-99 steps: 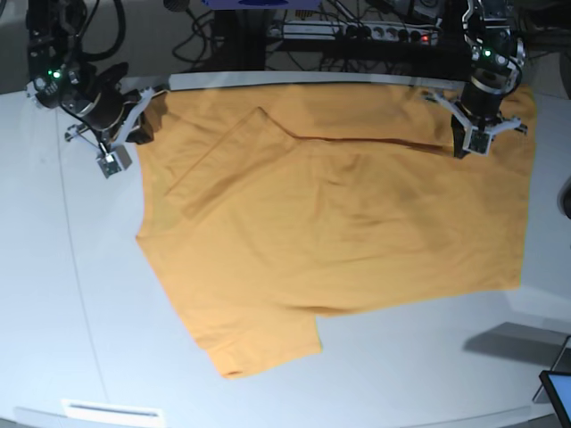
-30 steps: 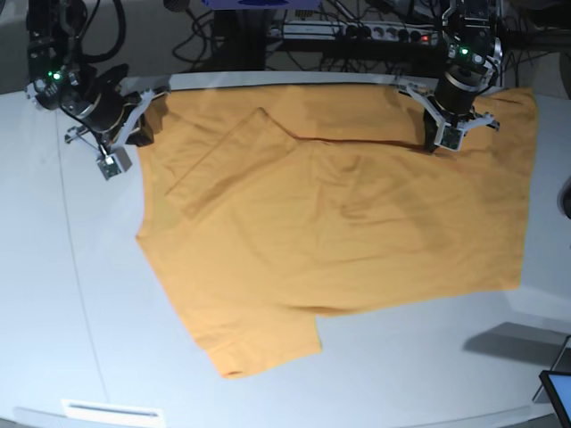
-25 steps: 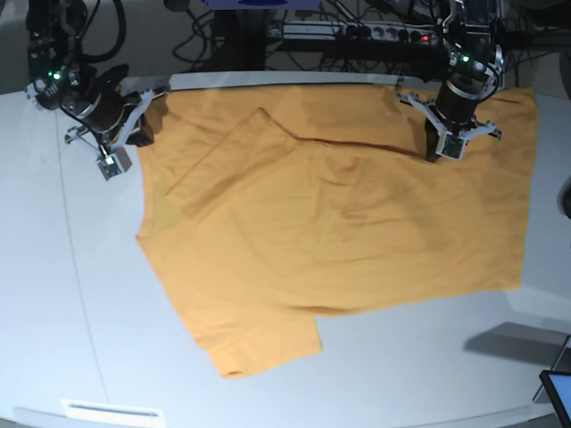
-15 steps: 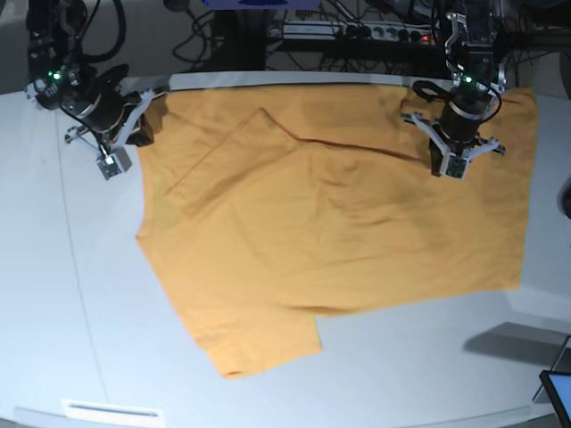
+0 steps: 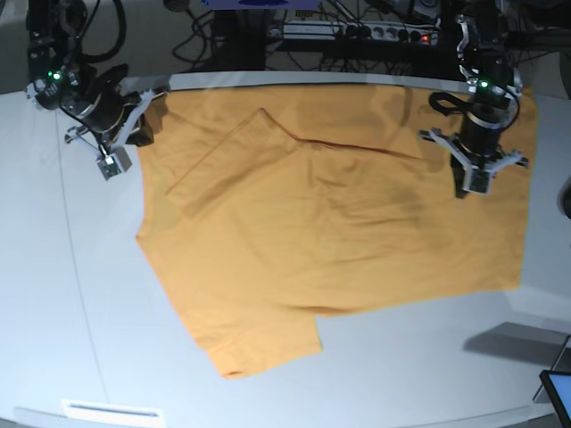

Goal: Fold the T-shirt properly
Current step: 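Drag the grasped fabric with the left gripper back toward the shirt corner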

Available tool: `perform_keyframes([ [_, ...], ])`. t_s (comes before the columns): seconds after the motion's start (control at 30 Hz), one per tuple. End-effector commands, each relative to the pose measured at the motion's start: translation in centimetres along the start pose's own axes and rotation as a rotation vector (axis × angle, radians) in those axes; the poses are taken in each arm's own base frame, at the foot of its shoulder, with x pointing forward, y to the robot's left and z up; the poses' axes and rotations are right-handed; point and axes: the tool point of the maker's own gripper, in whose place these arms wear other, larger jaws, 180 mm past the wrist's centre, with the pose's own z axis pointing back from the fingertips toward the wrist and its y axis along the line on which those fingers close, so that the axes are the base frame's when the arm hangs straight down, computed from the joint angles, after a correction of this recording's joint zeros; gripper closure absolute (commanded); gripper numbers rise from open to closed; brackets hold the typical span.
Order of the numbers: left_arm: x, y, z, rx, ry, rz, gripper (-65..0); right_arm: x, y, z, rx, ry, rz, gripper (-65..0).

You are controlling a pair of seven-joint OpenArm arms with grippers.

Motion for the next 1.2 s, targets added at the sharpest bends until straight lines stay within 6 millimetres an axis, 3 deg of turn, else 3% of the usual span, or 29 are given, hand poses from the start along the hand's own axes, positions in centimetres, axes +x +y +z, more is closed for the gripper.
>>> perform_keyframes([
  [0.0, 0.9, 0.8, 0.9, 0.019, -0.032, -0.018, 0.0, 0.9, -0.3, 0.3, -0.004, -0.034, 0.008, 0.0],
  [0.1, 0.9, 0.6, 2.2, 0.016, -0.029, -0.038, 0.0, 0.7, -0.2, 0.3, -0.003, -0.029, 0.006, 0.0],
  [0.33, -3.4, -0.6, 4.7, -0.030, 0.084, -0.057, 0.0, 0.1, 0.1, 0.4, 0.004, -0.015, 0.004, 0.0],
  [0.5, -5.1, -1.0, 5.8, -0.046, 0.132, -0.063, 0.0, 0.1, 0.2, 0.3, 0.005, -0.015, 0.004, 0.0],
  [0.73, -6.5, 1.3, 7.2, 0.013, 0.178, -0.070, 0.0, -0.7, 0.5, 0.4, 0.013, 0.004, 0.001, 0.0],
  [0.93, -6.9, 3.8, 7.9, 0.079, 0.194, -0.076, 0.0, -1.1, 3.0, -0.3, 0.081, 0.020, 0.027, 0.0],
  [1.17, -6.9, 4.5, 7.9, 0.098, 0.194, -0.076, 0.0, -0.9, 3.5, -0.5, 0.094, 0.015, 0.037, 0.0],
])
